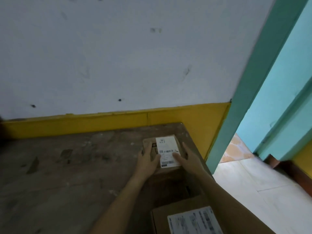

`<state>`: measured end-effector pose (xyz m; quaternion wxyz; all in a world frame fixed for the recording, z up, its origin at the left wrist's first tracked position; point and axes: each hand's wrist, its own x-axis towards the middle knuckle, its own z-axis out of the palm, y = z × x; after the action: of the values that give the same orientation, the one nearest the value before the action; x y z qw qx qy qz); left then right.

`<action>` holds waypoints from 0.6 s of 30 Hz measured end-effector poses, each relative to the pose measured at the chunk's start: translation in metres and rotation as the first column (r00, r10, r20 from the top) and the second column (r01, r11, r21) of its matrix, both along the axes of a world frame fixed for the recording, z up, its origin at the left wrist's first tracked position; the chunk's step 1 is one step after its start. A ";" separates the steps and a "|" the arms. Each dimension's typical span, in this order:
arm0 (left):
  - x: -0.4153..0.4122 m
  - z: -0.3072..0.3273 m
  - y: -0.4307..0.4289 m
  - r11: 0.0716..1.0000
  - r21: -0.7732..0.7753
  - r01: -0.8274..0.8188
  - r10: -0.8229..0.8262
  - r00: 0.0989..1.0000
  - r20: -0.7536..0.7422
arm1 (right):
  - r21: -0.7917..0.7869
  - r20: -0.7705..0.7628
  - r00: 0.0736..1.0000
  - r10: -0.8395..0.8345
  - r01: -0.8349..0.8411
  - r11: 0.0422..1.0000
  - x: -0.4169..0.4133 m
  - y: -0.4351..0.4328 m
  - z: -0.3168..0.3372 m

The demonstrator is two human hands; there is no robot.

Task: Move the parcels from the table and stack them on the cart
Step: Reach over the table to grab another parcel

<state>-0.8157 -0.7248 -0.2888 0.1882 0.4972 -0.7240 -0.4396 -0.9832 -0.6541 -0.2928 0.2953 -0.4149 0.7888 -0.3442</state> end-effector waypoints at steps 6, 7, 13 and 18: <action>-0.013 -0.009 -0.009 0.993 0.094 -0.073 0.080 0.994 -0.076 | -0.035 0.190 0.981 0.022 -0.016 0.999 -0.002 -0.010 -0.009; -0.013 -0.009 -0.009 0.993 0.088 -0.076 0.085 0.991 -0.099 | -0.042 0.187 0.982 0.026 -0.018 0.999 -0.002 -0.009 -0.009; -0.002 0.005 -0.007 0.994 0.038 -0.098 0.103 0.981 -0.165 | -0.072 0.138 0.987 0.081 -0.072 0.995 0.007 -0.013 0.006; 0.030 0.042 -0.007 0.983 -0.043 -0.180 0.163 0.954 -0.253 | -0.180 0.035 0.986 0.164 -0.156 0.971 0.036 -0.026 0.043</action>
<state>-0.7854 -0.7318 -0.2470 0.3309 0.4928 -0.6629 -0.4563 -0.9475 -0.6797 -0.2495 0.3035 -0.4931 0.7116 -0.3980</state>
